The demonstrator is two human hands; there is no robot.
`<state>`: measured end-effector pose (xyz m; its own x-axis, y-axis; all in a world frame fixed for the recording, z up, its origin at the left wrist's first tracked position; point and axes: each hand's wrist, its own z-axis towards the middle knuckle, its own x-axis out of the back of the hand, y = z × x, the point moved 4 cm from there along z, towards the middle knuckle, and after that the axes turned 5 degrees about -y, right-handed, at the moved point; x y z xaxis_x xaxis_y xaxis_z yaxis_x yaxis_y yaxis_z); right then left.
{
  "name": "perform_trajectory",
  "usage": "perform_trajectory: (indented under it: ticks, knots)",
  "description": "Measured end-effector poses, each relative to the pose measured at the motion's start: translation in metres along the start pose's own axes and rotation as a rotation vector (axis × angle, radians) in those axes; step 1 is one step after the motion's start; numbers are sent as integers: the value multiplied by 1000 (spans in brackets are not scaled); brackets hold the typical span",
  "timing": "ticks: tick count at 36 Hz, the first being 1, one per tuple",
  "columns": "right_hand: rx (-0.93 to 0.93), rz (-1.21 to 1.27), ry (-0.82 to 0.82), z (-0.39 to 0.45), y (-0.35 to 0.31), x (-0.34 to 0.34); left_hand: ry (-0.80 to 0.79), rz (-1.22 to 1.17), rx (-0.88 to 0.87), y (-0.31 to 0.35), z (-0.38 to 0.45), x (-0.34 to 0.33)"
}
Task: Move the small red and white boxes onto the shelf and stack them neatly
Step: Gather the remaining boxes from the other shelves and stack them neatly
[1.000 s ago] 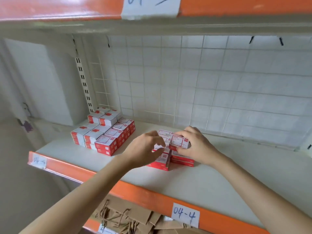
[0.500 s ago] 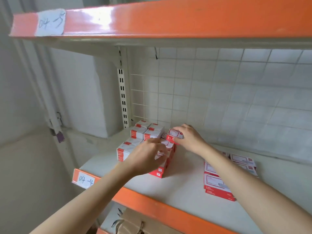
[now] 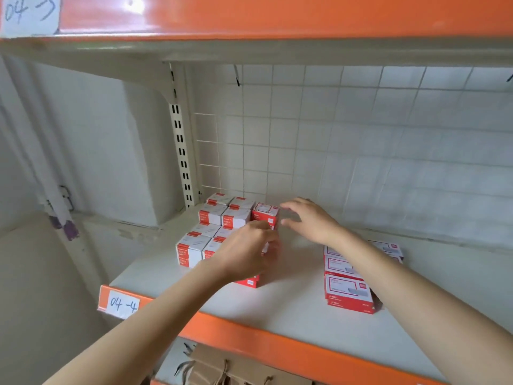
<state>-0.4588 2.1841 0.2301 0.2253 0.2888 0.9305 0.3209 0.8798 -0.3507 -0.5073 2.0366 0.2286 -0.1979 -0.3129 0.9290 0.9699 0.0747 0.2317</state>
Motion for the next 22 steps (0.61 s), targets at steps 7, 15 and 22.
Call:
perform_trajectory:
  ticks: [7, 15, 22]
  knots:
    - [1, -219, -14, -81, 49, 32, -110, 47, -103, 55, 44, -15]
    - [-191, -372, 21, -219, 138, 82, -209, 44, -276, 189, 88, -69]
    - [-358, -441, 31, -360, 215, 136, -159, 6, -459, 340, 114, -109]
